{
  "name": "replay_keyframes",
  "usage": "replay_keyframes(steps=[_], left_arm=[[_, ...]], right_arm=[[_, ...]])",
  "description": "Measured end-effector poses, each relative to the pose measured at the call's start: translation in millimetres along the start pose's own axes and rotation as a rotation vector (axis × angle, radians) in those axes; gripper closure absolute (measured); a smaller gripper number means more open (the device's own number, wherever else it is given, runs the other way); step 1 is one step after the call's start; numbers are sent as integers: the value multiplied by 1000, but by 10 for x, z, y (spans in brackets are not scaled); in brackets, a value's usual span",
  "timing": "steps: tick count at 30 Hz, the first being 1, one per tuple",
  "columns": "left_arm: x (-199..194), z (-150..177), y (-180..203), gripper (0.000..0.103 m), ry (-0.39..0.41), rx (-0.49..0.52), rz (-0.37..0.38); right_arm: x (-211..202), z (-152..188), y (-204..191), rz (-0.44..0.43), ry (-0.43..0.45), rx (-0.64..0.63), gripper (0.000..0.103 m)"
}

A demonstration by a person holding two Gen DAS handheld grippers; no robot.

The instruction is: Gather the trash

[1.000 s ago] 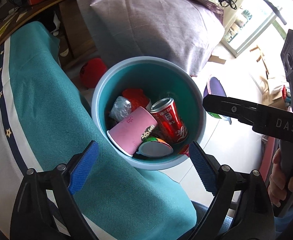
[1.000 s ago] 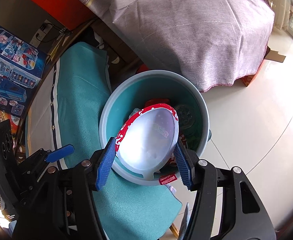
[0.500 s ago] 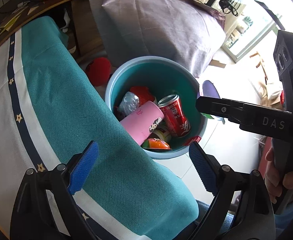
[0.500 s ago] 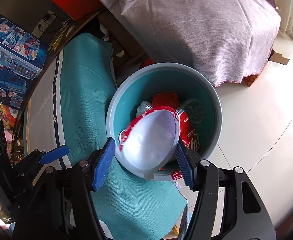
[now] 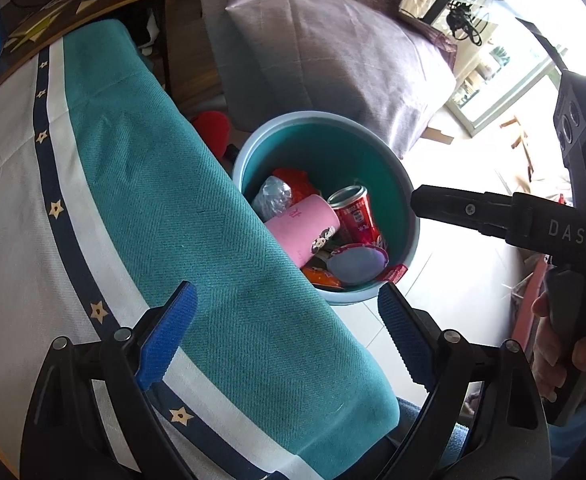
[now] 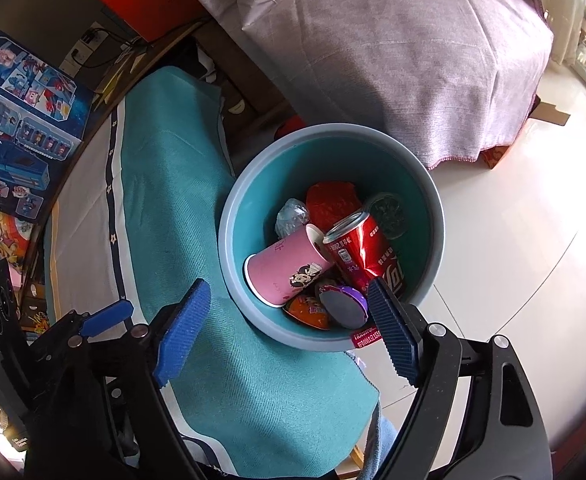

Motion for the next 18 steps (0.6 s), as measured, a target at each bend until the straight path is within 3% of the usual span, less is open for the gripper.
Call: replay_keyframes(steps=[14, 18], left_arm=[[-376, 184, -89, 11, 75, -27, 1], [-541, 267, -116, 11, 129, -36, -38]], right_arm=[[-284, 219, -258, 17, 45, -47, 24], [-399, 322, -328, 20, 65, -72, 24]])
Point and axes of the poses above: each gripper's, at about its wrist camera, not at the fingertips, and x roughly the way its jaws point, y to its right, z to its underside, the point moved 1 cm from there along x, roughly the way its jaws point, and after that the axes turned 1 degree about y, right-handed, at the moved point
